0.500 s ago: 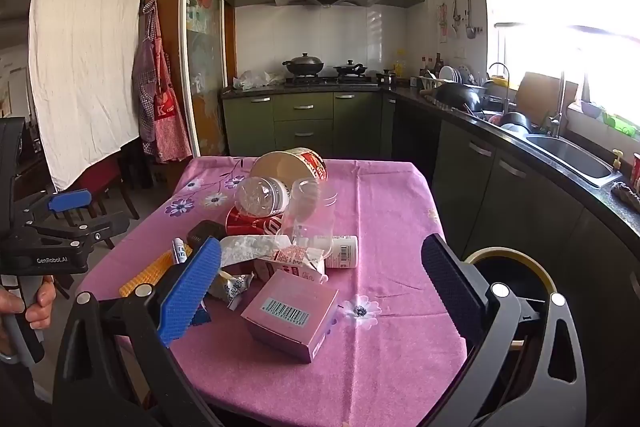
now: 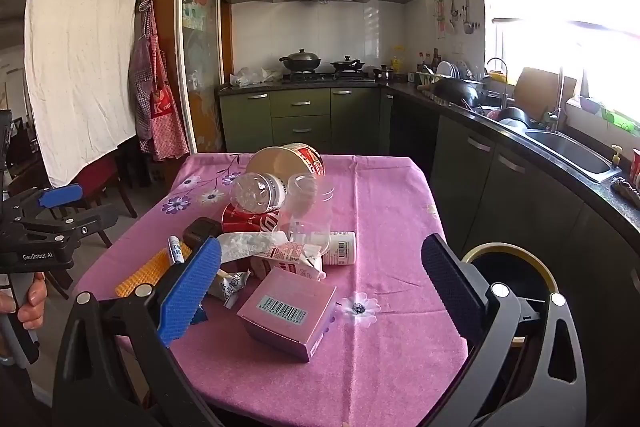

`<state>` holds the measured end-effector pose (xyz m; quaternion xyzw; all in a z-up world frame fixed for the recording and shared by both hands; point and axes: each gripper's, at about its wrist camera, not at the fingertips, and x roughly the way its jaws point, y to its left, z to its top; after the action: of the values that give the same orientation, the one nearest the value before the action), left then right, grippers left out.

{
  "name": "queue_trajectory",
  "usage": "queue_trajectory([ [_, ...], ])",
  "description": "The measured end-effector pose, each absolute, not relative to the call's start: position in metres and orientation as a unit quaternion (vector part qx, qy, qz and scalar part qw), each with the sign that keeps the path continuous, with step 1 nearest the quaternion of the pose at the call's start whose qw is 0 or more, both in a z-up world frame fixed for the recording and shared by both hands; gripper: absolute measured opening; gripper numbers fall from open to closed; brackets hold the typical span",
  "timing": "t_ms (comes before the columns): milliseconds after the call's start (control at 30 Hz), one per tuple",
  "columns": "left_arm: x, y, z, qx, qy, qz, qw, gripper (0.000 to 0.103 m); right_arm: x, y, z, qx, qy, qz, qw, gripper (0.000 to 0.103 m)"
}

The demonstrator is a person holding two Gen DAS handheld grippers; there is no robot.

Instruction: Collect trash

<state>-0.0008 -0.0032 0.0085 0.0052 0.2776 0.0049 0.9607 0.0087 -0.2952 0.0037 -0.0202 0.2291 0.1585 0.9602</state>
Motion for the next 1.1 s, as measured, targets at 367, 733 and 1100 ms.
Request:
queue_trajectory([
  [367, -0.0053, -0.0018, 0.0055, 0.002, 0.278, 0.001, 0.961, 0.097, 0.0109, -0.295, 0.0007, -0.02, 0.232, 0.157, 0.96, 0.099],
  [733, -0.0021, -0.0056, 0.0025, 0.004, 0.281, -0.002, 0.96, 0.097, 0.0112, -0.2947, 0.0001, -0.02, 0.232, 0.156, 0.96, 0.099],
  [1100, -0.0012, -0.009, 0.0033, 0.004, 0.281, -0.005, 0.96, 0.097, 0.0113, -0.2946, 0.0005, -0.02, 0.232, 0.156, 0.96, 0.099],
])
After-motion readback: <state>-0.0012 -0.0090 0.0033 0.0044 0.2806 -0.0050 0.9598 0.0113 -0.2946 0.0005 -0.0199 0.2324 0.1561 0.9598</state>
